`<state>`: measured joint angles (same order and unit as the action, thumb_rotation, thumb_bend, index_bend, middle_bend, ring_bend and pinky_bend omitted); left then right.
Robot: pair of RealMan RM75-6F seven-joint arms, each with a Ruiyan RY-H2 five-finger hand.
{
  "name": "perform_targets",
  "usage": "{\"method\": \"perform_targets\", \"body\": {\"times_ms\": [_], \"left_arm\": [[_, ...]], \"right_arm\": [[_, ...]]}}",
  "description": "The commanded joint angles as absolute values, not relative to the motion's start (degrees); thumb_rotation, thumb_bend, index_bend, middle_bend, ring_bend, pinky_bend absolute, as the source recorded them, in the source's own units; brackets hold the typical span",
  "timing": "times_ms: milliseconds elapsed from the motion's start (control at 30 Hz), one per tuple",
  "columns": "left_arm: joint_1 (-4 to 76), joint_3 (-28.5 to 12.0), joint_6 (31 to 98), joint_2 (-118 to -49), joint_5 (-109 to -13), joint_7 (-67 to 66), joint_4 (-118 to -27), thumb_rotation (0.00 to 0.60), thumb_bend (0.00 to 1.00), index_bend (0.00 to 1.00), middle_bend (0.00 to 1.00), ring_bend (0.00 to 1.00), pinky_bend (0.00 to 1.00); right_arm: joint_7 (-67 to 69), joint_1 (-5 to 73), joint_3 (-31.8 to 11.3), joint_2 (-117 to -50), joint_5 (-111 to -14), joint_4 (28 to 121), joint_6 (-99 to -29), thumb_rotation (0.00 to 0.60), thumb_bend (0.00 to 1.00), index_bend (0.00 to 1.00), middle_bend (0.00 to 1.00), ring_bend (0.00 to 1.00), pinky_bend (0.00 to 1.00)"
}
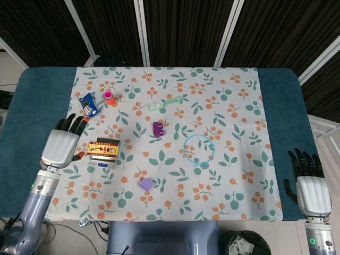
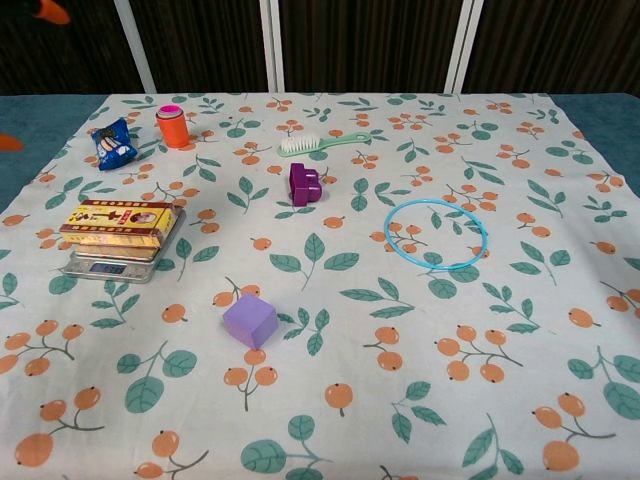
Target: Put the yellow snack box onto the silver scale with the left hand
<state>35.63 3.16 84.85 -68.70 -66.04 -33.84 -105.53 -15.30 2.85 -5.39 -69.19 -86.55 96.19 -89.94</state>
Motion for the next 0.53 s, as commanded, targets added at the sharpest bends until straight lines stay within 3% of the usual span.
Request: {"method": "perform_targets", "body": {"times_ms": [33, 233, 533], "left_arm": [[26.81, 8.71, 91.33, -67.28, -73.26, -21.74, -101.23, 0.6, 0.07, 0.1, 0.15, 0.08, 0.2], [19.73, 10.32, 95.16, -68.66, -75.66, -10.14, -93.99, 0.6, 0.07, 0.1, 0.13, 0.08, 0.14], [16.14, 8.59, 97.21, -69.17, -78.25, -4.86, -89.99, 0.6, 0.08, 0.1, 0.11, 0.05, 0.11]], "right_arm": [[-15.18, 2.8, -5.28, -69.04, -86.9, 96.26, -90.13, 0.6, 0.51, 0.03, 0.07, 0.06, 0.03], [-14.4, 2.96, -4.8, -68.32, -87.73, 96.13, -89.66, 0.6, 0.51, 0.03, 0.07, 0.06, 0.03], [-14.56, 2.93, -4.72, -68.26, -87.62, 96.17, -89.51, 0.6, 0.51, 0.03, 0.07, 0.06, 0.03]]}}
